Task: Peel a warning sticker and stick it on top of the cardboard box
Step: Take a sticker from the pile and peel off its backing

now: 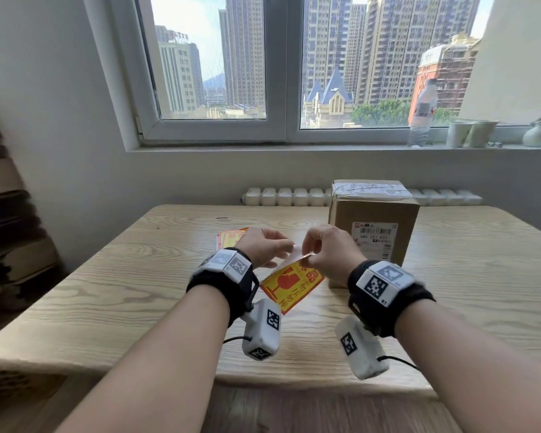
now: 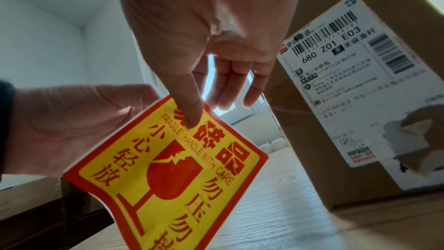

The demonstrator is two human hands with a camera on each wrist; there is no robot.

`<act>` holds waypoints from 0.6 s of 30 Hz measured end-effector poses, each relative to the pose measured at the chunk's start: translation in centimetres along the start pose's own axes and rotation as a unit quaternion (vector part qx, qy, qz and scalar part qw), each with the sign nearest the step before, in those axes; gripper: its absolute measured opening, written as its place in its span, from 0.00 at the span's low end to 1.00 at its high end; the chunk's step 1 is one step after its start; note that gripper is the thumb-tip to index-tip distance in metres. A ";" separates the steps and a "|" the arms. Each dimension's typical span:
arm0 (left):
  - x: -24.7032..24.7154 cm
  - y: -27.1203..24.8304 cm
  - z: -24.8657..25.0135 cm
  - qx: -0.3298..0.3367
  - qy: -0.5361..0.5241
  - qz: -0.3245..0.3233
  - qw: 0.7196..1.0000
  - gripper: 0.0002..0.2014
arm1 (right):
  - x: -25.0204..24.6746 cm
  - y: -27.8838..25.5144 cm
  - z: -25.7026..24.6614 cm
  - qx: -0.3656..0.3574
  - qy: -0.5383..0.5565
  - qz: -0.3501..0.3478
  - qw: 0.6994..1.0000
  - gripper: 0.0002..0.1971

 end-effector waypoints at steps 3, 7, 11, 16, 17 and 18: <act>0.0 -0.1 0.8 0.021 -0.060 0.012 0.998 0.07 | -0.3 0.1 0.1 -0.002 -0.001 0.015 1.000 0.13; -0.8 -0.1 1.1 0.034 -0.152 0.057 0.986 0.13 | -0.3 -0.1 0.4 -0.002 -0.005 0.016 1.000 0.09; -2.1 -0.1 1.1 0.036 -0.201 0.102 0.974 0.15 | -0.6 -0.5 1.5 0.018 0.005 0.024 1.000 0.09; -4.1 -0.3 -0.9 -0.011 -0.137 0.169 0.976 0.08 | -0.6 -0.7 2.3 0.033 0.016 0.010 0.999 0.10; -4.9 -0.4 -1.9 -0.032 -0.113 0.188 0.975 0.06 | -0.7 -0.7 2.4 0.037 0.017 0.008 0.999 0.10; -5.6 -0.5 -3.0 -0.057 -0.090 0.204 0.973 0.05 | -0.8 -0.7 2.5 0.041 0.017 0.007 0.999 0.08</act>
Point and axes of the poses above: each hand's wrist, its own y-axis towards the middle knuckle, its own x-axis out of the palm, z = x × y, the point moved 10 cm from there along y, towards the middle knuckle, and after that the axes turned 8 degrees about y, right-handed, at the moved point
